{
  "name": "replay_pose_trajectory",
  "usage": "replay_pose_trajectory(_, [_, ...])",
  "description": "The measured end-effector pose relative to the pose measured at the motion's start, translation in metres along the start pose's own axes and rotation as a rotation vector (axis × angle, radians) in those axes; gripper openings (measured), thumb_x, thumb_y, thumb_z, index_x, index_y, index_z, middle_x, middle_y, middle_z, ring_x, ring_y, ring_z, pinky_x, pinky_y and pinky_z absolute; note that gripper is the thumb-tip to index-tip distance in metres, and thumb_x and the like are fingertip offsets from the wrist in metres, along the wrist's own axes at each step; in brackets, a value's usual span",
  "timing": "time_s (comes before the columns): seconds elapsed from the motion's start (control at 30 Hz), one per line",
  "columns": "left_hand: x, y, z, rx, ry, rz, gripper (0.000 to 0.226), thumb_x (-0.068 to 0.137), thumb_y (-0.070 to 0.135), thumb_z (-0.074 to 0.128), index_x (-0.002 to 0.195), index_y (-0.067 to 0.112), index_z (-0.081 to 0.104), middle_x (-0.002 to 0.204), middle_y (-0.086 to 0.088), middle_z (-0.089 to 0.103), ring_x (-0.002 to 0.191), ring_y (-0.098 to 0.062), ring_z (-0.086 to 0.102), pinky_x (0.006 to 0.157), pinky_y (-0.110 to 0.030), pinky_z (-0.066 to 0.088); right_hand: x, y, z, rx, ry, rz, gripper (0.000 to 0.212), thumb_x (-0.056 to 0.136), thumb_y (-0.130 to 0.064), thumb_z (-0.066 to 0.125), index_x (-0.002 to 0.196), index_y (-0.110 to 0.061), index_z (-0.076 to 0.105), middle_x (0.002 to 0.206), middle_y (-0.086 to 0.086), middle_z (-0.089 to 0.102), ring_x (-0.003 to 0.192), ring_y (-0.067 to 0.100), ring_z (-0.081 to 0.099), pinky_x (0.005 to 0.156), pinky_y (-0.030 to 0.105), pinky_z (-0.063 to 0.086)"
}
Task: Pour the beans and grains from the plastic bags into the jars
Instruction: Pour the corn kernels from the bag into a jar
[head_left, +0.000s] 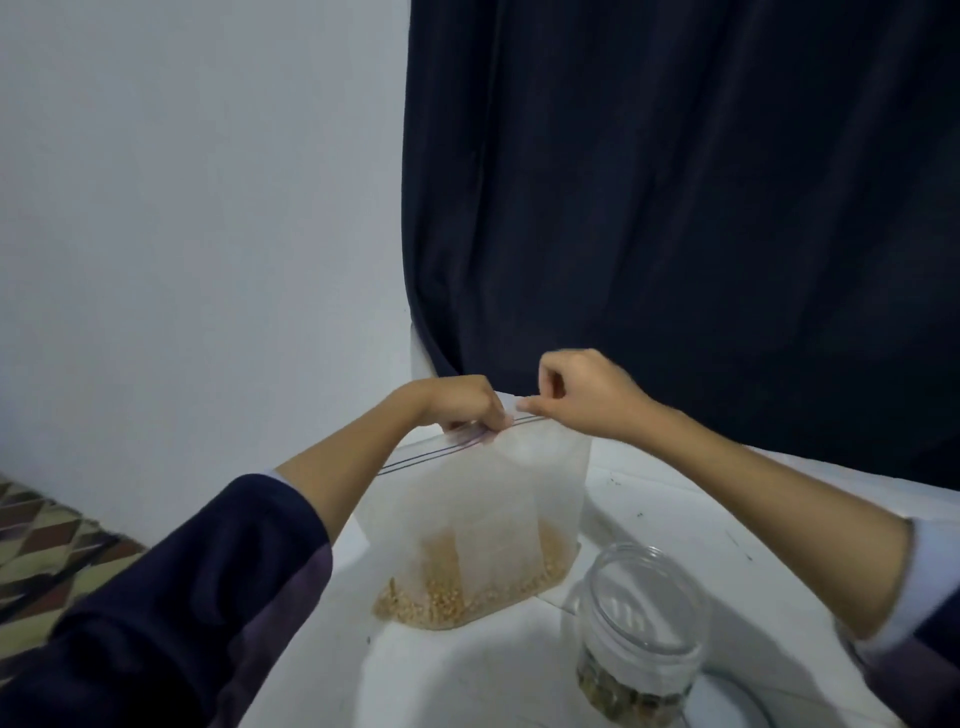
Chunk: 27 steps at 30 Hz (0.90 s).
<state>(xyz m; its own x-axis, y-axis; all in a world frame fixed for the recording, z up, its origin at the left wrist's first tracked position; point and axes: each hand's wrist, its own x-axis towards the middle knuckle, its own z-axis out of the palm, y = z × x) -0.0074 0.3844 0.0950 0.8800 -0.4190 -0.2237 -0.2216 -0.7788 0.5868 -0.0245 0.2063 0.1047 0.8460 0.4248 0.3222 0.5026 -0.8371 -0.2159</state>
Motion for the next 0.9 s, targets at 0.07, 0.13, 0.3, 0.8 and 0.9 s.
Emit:
replay_pose_trajectory(0.07, [-0.001,0.000,0.000,-0.144,0.094,0.011,0.037,0.084,0.001,0.048,0.048,0.008,0.050,0.037,0.002,0.034,0.042,-0.014,0.024,0.042,-0.022,0.019,-0.007,-0.014,0.009,0.312,-0.178,0.119,0.045,0.091,-0.048,0.057,0.065,-0.011,0.056,0.067,0.001,0.061,0.059,0.015,0.056,0.064,0.027,0.046])
replay_pose_trajectory(0.13, [-0.002,0.005,-0.002,-0.239,0.168,0.013,0.033,0.080,-0.005,0.048,0.049,0.007,0.051,0.040,0.001,0.033,0.042,-0.012,0.023,0.040,-0.022,0.020,-0.008,-0.021,0.020,0.493,-0.322,0.163,0.047,0.099,-0.045,0.044,0.071,-0.008,0.058,0.072,0.005,0.065,0.059,0.013,0.059,0.062,0.022,0.045])
replay_pose_trajectory(0.3, [-0.010,0.022,-0.018,-0.416,0.388,-0.017,0.031,0.077,-0.010,0.046,0.049,0.005,0.046,0.042,-0.001,0.033,0.039,-0.012,0.027,0.037,-0.019,0.022,0.007,-0.025,0.009,0.720,-0.237,0.205,0.052,0.102,-0.049,0.030,0.077,-0.013,0.058,0.078,0.001,0.068,0.076,0.015,0.065,0.081,0.032,0.048])
replay_pose_trajectory(0.8, [-0.013,-0.003,0.034,-0.533,0.311,-0.150,0.037,0.090,0.029,0.063,0.062,0.009,0.050,0.047,-0.003,0.039,0.031,-0.008,0.026,0.034,-0.015,0.020,-0.016,-0.006,0.041,0.746,-0.502,0.251,0.048,0.098,-0.050,0.043,0.088,-0.007,0.060,0.084,0.004,0.066,0.084,0.023,0.070,0.074,0.030,0.050])
replay_pose_trajectory(0.9, [-0.015,-0.009,0.046,-0.658,0.311,-0.073,0.049,0.093,0.047,0.052,0.063,0.009,0.052,0.054,-0.008,0.054,0.034,-0.008,0.025,0.035,-0.017,0.020,-0.015,-0.007,0.049,0.790,-0.505,0.244,0.045,0.097,-0.050,0.045,0.084,-0.008,0.059,0.082,0.004,0.062,0.078,0.024,0.070,0.074,0.030,0.051])
